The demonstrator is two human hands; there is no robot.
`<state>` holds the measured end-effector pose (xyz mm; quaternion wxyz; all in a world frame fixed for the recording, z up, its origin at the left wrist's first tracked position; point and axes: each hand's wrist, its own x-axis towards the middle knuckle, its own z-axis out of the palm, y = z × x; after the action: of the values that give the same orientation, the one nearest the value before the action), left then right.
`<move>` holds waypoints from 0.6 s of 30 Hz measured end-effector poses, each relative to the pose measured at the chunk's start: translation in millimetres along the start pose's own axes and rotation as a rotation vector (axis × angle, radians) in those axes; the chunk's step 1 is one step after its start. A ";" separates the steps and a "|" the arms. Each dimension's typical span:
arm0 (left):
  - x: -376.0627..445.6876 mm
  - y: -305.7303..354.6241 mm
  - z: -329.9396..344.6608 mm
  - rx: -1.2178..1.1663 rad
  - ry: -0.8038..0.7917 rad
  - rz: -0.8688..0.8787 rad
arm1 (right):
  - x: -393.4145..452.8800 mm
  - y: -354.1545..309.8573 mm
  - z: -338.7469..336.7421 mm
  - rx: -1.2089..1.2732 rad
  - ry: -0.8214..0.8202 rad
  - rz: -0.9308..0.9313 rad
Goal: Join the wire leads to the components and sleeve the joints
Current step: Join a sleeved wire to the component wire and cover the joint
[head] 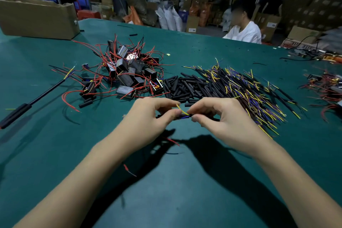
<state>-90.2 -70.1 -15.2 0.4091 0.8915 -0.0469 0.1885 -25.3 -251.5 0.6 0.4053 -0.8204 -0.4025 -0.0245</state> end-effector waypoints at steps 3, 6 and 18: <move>-0.5 -9.0 -18.0 0.082 -0.071 -0.071 | -0.6 6.2 -0.3 -0.003 -0.007 0.055; -1.5 -12.2 -31.1 0.153 -0.104 -0.070 | -0.5 11.4 -1.9 0.019 -0.005 0.099; -0.3 -10.2 -23.0 0.175 -0.046 0.072 | -0.8 14.7 1.1 0.123 -0.003 0.160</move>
<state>-95.0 -46.2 -8.9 0.3214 0.9257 -0.0716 0.1862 -16.2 -256.4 -9.9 0.4552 -0.8234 -0.3371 0.0339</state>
